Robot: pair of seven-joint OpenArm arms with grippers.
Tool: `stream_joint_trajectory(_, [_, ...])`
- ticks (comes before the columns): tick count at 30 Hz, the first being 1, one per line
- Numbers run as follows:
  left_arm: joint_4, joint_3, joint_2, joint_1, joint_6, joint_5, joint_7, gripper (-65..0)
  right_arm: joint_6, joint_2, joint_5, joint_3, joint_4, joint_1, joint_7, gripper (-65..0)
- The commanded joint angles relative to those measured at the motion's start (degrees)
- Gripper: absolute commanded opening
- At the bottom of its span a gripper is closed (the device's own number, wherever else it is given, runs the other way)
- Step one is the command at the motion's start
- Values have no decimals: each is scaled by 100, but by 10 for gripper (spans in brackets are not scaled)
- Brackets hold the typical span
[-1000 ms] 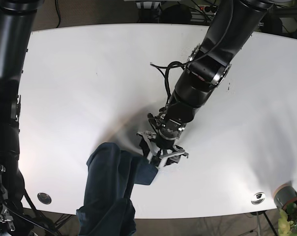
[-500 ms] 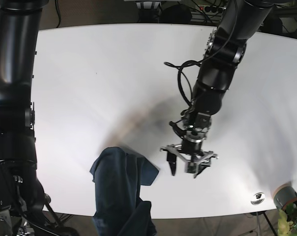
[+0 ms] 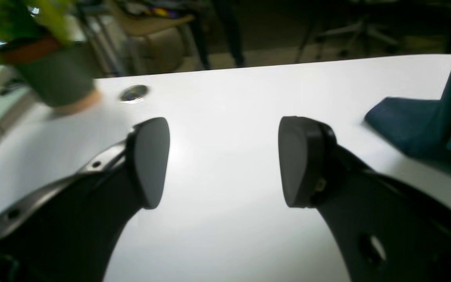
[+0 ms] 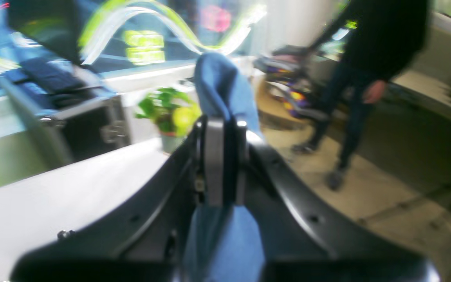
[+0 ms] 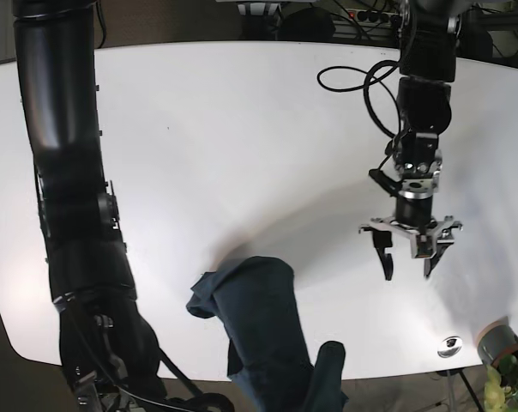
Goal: Fold the T-shirt properly
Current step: 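Grasp the hanging shirt with the left gripper below the right gripper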
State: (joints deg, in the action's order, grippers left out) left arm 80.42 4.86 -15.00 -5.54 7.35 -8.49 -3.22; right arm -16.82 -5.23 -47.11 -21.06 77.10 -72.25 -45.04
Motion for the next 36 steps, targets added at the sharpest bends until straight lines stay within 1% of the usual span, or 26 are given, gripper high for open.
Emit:
stream_joint_trajectory(1, [586, -148, -69, 154, -37, 27, -42, -256, 16, 62, -102, 88, -136, -255, 218, -626])
stream_joint_trajectory(3, [956, -262, -165, 515, -37, 27, 72, -256, 16, 150, -76, 97, -268, -255, 218, -626])
stream_joint_trajectory(5, [1140, -280, -201, 717, -37, 27, 89, -256, 16, 176, -67, 97, -286, -255, 218, -626])
stream_joint_trajectory(7, [1184, -280, -192, 831, -37, 27, 98, -256, 16, 176, -67, 80, -295, -255, 218, -626])
stream_joint_trajectory(10, [1096, -95, -183, 822, -37, 36, 98, -256, 16, 150, -58, 97, -277, -255, 218, -626])
stream_joint_trajectory(13, [912, 195, -174, 752, -37, 36, 98, -256, 16, 27, -58, 88, -277, -255, 218, -626])
stream_joint_trajectory(16, [709, 547, -174, 646, -37, 36, 98, -256, 16, -35, -58, 97, -277, -255, 218, -626])
stream_joint_trajectory(18, [402, 854, -174, 515, -37, 36, 98, -256, 16, -184, -58, 97, -295, -255, 235, -626])
stream_joint_trajectory(26, [-398, 1839, -157, 295, -37, -8, 54, -256, 16, -395, -58, 97, -295, -255, 235, -626])
stream_joint_trajectory(28, [-539, 2041, 2, 207, -37, -8, 45, -256, 16, -422, -58, 97, -268, -255, 235, -626])
stream_joint_trajectory(30, [-653, 2103, 142, 110, -37, 10, 45, -256, 16, -474, -58, 97, -268, -255, 235, -626])
stream_joint_trajectory(36, [-1313, 2111, 960, -391, -19, 27, 72, -254, 16, -492, -58, 97, -268, -255, 235, -626])
